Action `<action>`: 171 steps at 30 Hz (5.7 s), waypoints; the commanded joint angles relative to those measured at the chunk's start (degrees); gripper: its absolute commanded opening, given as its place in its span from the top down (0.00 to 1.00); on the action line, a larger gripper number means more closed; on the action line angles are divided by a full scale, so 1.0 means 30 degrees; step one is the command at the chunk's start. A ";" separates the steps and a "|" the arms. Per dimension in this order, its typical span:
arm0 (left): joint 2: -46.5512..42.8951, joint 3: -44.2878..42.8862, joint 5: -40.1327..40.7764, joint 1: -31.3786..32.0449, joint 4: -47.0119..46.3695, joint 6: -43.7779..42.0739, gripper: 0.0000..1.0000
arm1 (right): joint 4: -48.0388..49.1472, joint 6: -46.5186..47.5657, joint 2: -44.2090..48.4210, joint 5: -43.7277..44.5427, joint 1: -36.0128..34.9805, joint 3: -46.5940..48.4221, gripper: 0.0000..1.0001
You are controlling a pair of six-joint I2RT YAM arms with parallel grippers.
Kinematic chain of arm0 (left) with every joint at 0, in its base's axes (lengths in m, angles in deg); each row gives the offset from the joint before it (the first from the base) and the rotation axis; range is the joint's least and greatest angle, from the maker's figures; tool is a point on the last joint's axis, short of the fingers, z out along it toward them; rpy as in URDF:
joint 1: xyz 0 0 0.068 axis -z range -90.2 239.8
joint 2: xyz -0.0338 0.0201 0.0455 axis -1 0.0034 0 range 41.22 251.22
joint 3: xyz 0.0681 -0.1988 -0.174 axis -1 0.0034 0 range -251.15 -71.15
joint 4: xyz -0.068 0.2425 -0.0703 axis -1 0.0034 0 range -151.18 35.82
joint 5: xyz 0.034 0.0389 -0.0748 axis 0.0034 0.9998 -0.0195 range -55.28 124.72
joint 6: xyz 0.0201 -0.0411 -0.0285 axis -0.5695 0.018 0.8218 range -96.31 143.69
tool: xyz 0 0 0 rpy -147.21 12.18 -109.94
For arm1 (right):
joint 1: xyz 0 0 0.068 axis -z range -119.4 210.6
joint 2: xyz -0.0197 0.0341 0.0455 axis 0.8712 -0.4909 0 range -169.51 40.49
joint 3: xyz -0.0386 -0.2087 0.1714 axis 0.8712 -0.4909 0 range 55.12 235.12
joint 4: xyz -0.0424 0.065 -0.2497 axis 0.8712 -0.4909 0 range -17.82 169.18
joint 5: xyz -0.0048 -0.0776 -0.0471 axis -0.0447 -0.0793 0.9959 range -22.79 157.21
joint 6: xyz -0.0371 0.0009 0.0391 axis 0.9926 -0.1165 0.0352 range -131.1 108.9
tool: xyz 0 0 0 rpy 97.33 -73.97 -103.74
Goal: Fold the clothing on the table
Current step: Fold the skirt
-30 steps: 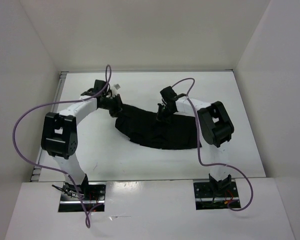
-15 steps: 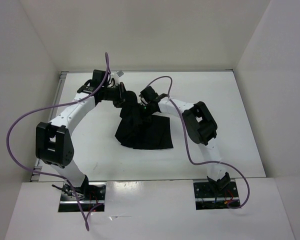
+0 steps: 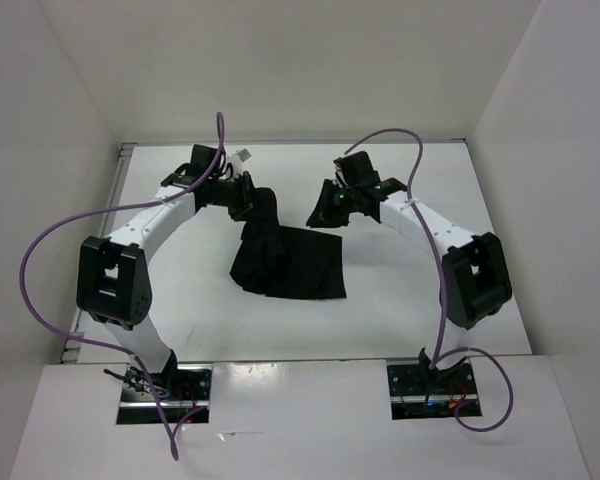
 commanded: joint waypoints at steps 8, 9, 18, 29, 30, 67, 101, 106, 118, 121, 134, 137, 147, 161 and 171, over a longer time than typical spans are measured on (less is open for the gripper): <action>0.0045 -0.0992 -0.0668 -0.0068 0.0809 -0.1044 1.00 | 0.1625 -0.0482 -0.2570 -0.2147 -0.0059 -0.0328 1.00; 0.0045 -0.0992 -0.0668 -0.0271 0.0809 -0.1044 1.00 | 0.1625 -0.0480 -0.3126 -0.2411 -0.0291 0.0116 1.00; -0.0483 -0.0640 -0.0844 -0.0654 0.0809 -0.1219 1.00 | 0.3381 -0.1623 -0.7260 -0.5285 -0.1551 0.2523 1.00; -0.0658 -0.0464 -0.0844 -0.0829 0.0809 -0.1219 1.00 | 0.4702 -0.2207 -0.6298 -0.7069 -0.2637 0.0065 1.00; -0.0658 -0.0464 -0.0844 -0.0829 0.0809 -0.1219 1.00 | 0.4934 -0.2209 -0.6296 -0.7333 -0.2811 -0.0431 1.00; 0.2943 -0.2837 0.5804 0.5173 0.2479 -0.1073 1.00 | -0.3001 -0.0512 0.6683 0.1834 0.4219 -0.5063 0.64; -0.2031 -0.3104 1.0930 0.2250 0.1981 -0.2681 0.53 | -0.1041 -0.0773 0.3121 0.1305 0.1907 -0.2902 0.60; -0.3175 -0.0793 1.0292 0.0491 0.1573 -0.2889 0.52 | -0.2590 -0.0568 0.0152 0.2709 0.1230 -0.0555 0.49; -0.3326 0.1704 0.7976 -0.0566 0.0575 -0.2714 0.51 | -0.2886 -0.1301 -0.0083 0.5057 0.1230 -0.3567 0.59; -0.3324 0.1704 0.7974 -0.0742 0.0575 -0.2714 0.51 | -0.2886 -0.1301 -0.0085 0.5321 0.1230 -0.4740 0.56; -0.3324 0.2114 0.7798 -0.0742 0.0575 -0.2714 0.51 | -0.2066 -0.1476 -0.0261 0.5378 0.1230 -0.6791 0.82; -0.3324 0.2612 0.8849 -0.0742 0.0602 -0.3180 0.48 | -0.2064 -0.1476 0.0470 0.5963 0.1230 -0.6793 1.00; -0.4760 0.4165 1.0376 -0.0917 0.0663 -0.3417 0.34 | -0.3794 -0.2648 0.1269 0.7254 0.1230 -0.7963 1.00; -0.7602 0.7502 0.8914 -0.1093 0.0751 -0.1896 0.00 | -0.3007 -1.0990 1.8579 0.9366 0.0060 -1.2879 0.10; -0.8307 0.9790 0.7390 -0.1298 -0.0011 -0.0721 0.00 | -0.5550 -1.5099 3.0963 1.0914 0.0058 -1.6783 0.04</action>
